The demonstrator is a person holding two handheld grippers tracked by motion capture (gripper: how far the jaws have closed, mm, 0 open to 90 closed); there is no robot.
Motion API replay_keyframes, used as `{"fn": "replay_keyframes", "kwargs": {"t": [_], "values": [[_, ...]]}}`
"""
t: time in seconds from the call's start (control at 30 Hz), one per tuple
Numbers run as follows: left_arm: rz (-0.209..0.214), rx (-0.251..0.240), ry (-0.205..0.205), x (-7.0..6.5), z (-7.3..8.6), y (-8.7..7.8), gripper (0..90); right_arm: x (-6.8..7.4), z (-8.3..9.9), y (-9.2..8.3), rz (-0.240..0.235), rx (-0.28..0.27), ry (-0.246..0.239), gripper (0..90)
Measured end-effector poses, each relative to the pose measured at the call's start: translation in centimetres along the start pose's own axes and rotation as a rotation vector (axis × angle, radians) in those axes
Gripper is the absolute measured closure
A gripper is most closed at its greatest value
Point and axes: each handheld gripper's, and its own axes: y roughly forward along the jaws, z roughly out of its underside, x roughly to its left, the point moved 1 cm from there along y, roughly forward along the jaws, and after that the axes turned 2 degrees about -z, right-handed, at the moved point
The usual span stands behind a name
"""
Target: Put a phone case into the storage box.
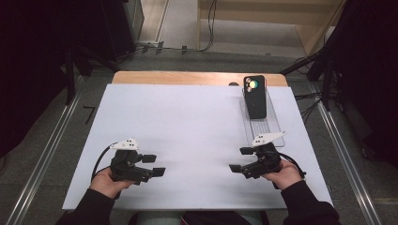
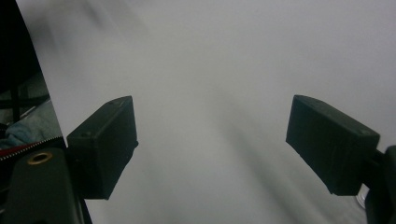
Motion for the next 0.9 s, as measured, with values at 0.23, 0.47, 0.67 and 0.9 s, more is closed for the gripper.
{"fn": "replay_keyframes", "kwargs": {"t": [0.23,0.47,0.67,0.9], "values": [[0.001,0.004,0.008,-0.2,0.1,-0.1,28.4,-0.4,1.1,-0.7,0.002,-0.001,0.021,14.7],[0.001,0.001,0.012,-0.3,0.2,-0.3,28.4,-0.7,2.1,-1.1,0.013,0.021,0.048,14.9],[-0.001,0.000,0.010,-0.3,0.4,-0.5,28.4,-0.8,2.6,-1.4,0.036,0.030,0.049,14.9],[0.004,0.006,0.012,-0.2,0.4,-0.4,28.4,-0.8,2.7,-1.2,0.036,0.040,0.052,14.9]]}}
